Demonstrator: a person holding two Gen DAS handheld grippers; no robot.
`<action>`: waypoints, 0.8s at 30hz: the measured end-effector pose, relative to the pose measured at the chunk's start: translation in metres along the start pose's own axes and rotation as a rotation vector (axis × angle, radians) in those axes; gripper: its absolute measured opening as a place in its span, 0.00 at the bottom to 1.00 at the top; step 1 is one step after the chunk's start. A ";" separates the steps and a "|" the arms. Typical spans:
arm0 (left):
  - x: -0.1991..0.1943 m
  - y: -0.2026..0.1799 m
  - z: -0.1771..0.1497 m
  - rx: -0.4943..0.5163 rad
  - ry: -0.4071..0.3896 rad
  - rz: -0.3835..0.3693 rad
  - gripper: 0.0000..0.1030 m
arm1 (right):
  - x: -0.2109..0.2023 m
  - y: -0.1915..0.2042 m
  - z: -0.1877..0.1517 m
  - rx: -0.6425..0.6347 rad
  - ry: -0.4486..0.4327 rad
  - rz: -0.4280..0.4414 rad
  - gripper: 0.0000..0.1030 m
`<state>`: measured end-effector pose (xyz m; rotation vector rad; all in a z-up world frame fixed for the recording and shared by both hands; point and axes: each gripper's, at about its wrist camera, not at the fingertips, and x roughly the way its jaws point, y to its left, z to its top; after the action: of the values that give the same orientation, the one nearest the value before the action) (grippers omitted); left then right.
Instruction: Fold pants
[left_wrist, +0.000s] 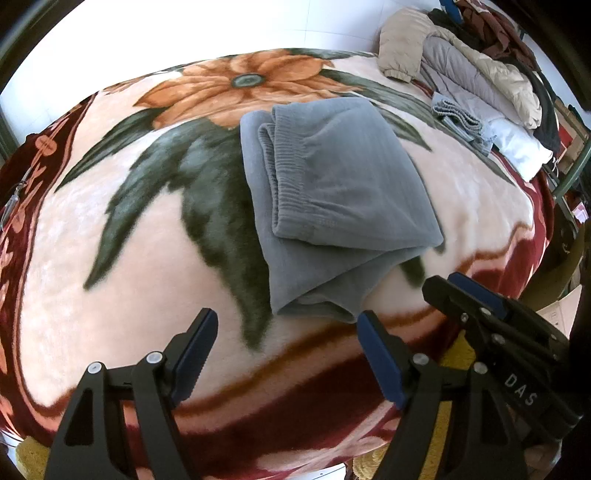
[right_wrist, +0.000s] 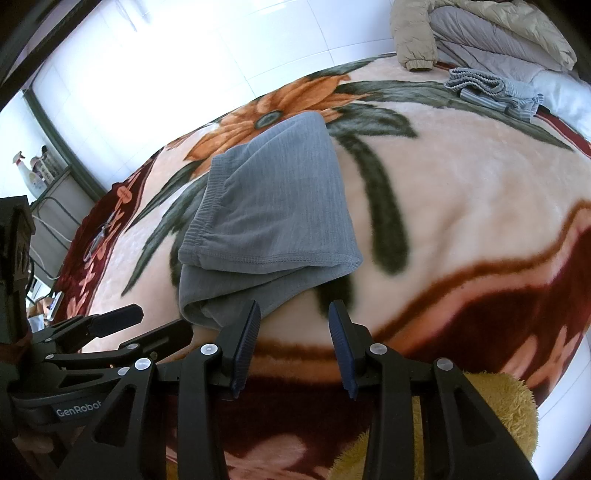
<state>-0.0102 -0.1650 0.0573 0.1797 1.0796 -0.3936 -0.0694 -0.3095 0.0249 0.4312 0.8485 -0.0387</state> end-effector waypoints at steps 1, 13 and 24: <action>0.000 0.000 0.000 0.000 0.000 0.000 0.79 | 0.000 0.000 0.000 0.000 0.000 0.000 0.38; 0.000 0.002 0.000 -0.007 0.005 -0.001 0.79 | 0.000 0.000 0.000 0.000 0.000 -0.001 0.38; 0.000 0.002 0.000 -0.008 0.005 0.000 0.79 | 0.000 0.001 0.000 0.001 -0.001 -0.001 0.38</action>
<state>-0.0095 -0.1627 0.0569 0.1739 1.0855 -0.3893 -0.0695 -0.3087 0.0249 0.4317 0.8480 -0.0397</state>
